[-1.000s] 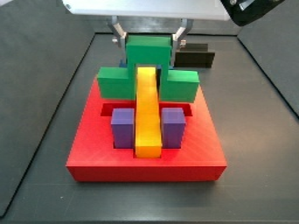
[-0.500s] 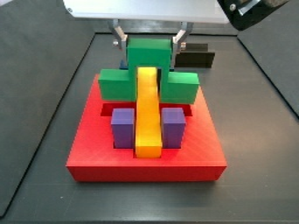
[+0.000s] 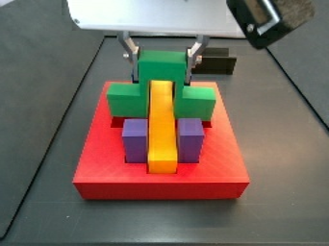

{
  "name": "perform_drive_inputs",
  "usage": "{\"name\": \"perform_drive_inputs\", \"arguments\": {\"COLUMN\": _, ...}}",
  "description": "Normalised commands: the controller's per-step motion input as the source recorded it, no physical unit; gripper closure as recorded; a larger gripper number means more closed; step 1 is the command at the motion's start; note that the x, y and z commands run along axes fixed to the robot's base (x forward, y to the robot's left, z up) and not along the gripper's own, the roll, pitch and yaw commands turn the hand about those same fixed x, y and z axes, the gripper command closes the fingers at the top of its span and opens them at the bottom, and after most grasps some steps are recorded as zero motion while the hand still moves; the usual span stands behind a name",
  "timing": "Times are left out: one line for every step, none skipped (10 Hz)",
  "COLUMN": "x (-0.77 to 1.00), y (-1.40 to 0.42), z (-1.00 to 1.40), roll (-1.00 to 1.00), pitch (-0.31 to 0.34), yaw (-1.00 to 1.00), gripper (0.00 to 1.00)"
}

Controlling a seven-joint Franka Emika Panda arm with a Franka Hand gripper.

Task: Pick up the green object. Move up. Move to above the board. Insert the green object.
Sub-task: Insert the green object.

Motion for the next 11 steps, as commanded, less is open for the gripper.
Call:
{"name": "perform_drive_inputs", "arguments": {"x": 0.0, "y": 0.0, "z": -0.12, "roll": 0.0, "pitch": -0.039, "yaw": 0.03, "gripper": 1.0}}
{"name": "perform_drive_inputs", "arguments": {"x": 0.0, "y": -0.03, "z": -0.09, "roll": 0.0, "pitch": -0.027, "yaw": 0.05, "gripper": 1.0}}
{"name": "perform_drive_inputs", "arguments": {"x": 0.0, "y": -0.06, "z": -0.08, "roll": 0.0, "pitch": -0.023, "yaw": 0.05, "gripper": 1.0}}
{"name": "perform_drive_inputs", "arguments": {"x": 0.0, "y": -0.06, "z": -0.09, "roll": 0.0, "pitch": -0.024, "yaw": 0.05, "gripper": 1.0}}
{"name": "perform_drive_inputs", "arguments": {"x": 0.01, "y": -0.02, "z": -0.14, "roll": 0.0, "pitch": -0.009, "yaw": 0.08, "gripper": 1.0}}
{"name": "perform_drive_inputs", "arguments": {"x": 0.0, "y": -0.01, "z": -0.17, "roll": 0.0, "pitch": -0.016, "yaw": 0.08, "gripper": 1.0}}
{"name": "perform_drive_inputs", "arguments": {"x": 0.0, "y": 0.0, "z": -0.14, "roll": 0.0, "pitch": -0.019, "yaw": 0.07, "gripper": 1.0}}
{"name": "perform_drive_inputs", "arguments": {"x": 0.0, "y": -0.02, "z": -0.11, "roll": 0.0, "pitch": -0.026, "yaw": 0.07, "gripper": 1.0}}
{"name": "perform_drive_inputs", "arguments": {"x": 0.05, "y": -0.06, "z": -0.09, "roll": -0.02, "pitch": -0.027, "yaw": 0.07, "gripper": 1.0}}
{"name": "perform_drive_inputs", "arguments": {"x": 0.08, "y": -0.09, "z": -0.08, "roll": -0.03, "pitch": -0.033, "yaw": 0.07, "gripper": 1.0}}
{"name": "perform_drive_inputs", "arguments": {"x": 0.07, "y": -0.08, "z": -0.09, "roll": -0.03, "pitch": -0.046, "yaw": 0.06, "gripper": 1.0}}
